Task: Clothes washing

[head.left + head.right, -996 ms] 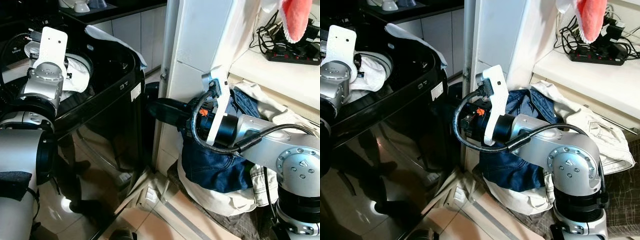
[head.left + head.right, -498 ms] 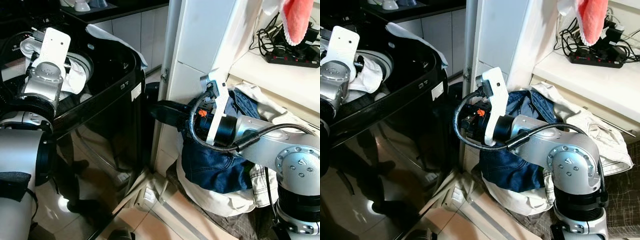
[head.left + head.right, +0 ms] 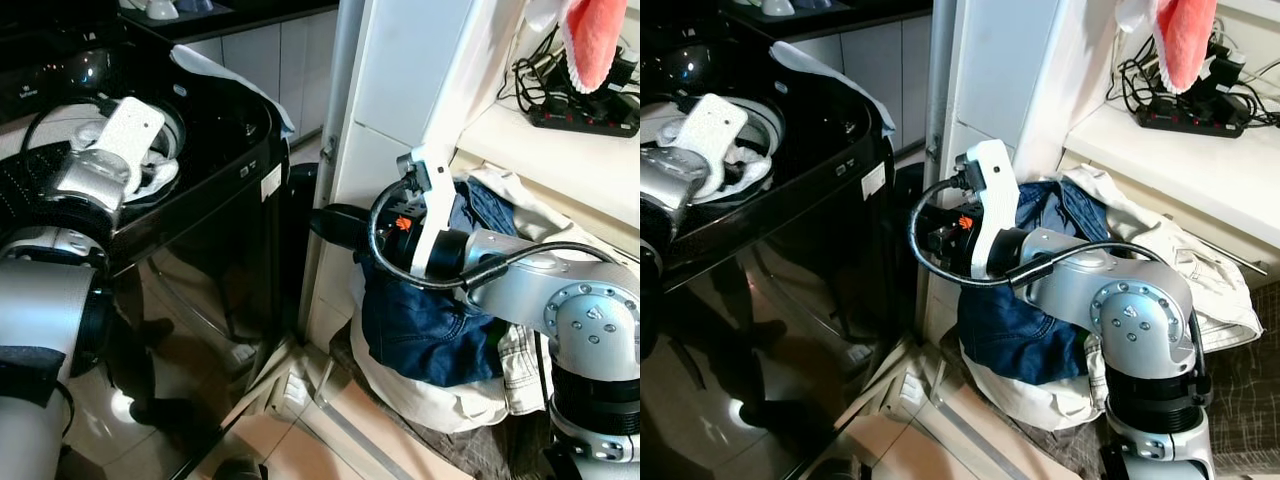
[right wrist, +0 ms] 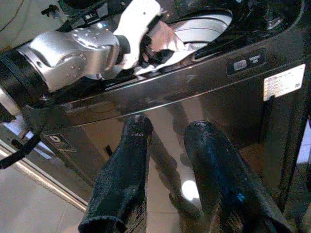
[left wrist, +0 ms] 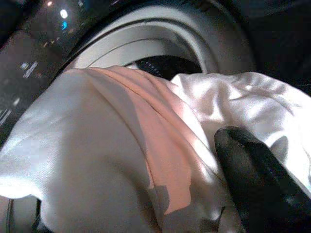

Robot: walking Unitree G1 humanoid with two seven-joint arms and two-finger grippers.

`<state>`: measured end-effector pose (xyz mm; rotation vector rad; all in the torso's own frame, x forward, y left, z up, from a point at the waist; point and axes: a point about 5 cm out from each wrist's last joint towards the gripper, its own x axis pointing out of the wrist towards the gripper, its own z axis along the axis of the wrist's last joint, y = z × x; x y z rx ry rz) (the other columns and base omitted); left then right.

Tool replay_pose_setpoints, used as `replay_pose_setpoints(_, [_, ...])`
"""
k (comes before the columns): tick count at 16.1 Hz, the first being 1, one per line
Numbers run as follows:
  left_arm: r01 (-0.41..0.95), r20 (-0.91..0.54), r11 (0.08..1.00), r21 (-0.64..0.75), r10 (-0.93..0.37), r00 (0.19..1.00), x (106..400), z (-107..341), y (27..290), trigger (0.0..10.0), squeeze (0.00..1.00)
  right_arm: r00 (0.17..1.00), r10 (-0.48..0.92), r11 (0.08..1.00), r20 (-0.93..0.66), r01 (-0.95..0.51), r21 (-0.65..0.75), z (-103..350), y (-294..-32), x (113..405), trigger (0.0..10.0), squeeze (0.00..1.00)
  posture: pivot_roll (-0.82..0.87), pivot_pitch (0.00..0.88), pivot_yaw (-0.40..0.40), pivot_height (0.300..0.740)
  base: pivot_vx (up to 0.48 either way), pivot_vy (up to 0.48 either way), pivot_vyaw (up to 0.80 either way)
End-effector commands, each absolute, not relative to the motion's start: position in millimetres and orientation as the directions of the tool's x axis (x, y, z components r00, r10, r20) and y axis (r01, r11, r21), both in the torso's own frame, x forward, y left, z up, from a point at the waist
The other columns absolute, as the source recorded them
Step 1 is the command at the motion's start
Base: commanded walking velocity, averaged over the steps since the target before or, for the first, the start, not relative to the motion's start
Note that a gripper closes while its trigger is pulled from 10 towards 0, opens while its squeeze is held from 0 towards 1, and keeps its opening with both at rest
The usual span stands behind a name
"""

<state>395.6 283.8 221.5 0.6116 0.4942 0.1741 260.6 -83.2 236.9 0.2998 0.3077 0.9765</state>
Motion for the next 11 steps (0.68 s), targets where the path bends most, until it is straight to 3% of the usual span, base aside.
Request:
replay_pose_setpoints(1, [-0.049, -0.339, 0.817, 0.574, 0.292, 0.894, 397.8, 243.6, 287.2, 10.0, 0.0, 0.546, 0.829, 0.546, -0.117, -0.75, 0.374, 241.0, -87.8, 262.3, 10.0, 0.0, 0.03, 0.0, -0.061, 0.74, 0.0, 0.0, 0.0])
replay_pose_setpoints(6, [-0.032, -0.314, 0.878, 0.477, 0.205, 0.927, 390.4, 273.7, 303.6, 10.0, 0.0, 0.587, 0.798, 0.59, -0.133, -0.719, 0.368, 241.9, -97.0, 268.7, 10.0, 0.0, 0.04, 0.0, -0.069, 0.74, 0.0, 0.0, 0.0])
replay_pose_setpoints(7, [0.063, -0.356, 0.852, 0.52, 0.149, 0.922, 388.5, 269.9, 301.9, 10.0, 0.0, 0.597, 0.79, 0.601, -0.138, -0.712, 0.364, 242.1, -98.9, 271.2, 10.0, 0.0, 0.04, 0.0, -0.069, 0.74, 0.0, 0.0, 0.0])
replay_pose_setpoints(8, [0.1, -0.323, 0.761, 0.641, 0.149, 0.934, 387.4, 269.0, 302.9, 10.0, 0.0, 0.604, 0.784, 0.61, -0.143, -0.707, 0.358, 242.5, -100.4, 273.4, 10.0, 0.0, 0.05, 0.0, -0.074, 0.74, 0.0, 0.0, 0.0])
replay_pose_setpoints(9, [0.145, -0.33, 0.766, 0.626, 0.092, 0.939, 387.0, 268.5, 299.2, 10.0, 1.0, 0.609, 0.78, 0.615, -0.146, -0.703, 0.357, 242.8, -101.0, 274.8, 10.0, 0.0, 0.05, 0.0, -0.076, 0.74, 0.0, 0.0, 0.0])
replay_pose_setpoints(11, [0.136, -0.326, 0.688, 0.713, 0.154, 0.933, 385.7, 269.2, 303.3, 10.0, 1.0, 0.615, 0.775, 0.622, -0.149, -0.698, 0.355, 243.2, -101.5, 275.9, 10.0, 0.0, 0.05, 0.0, -0.074, 0.74, 0.0, 0.0, 0.0])
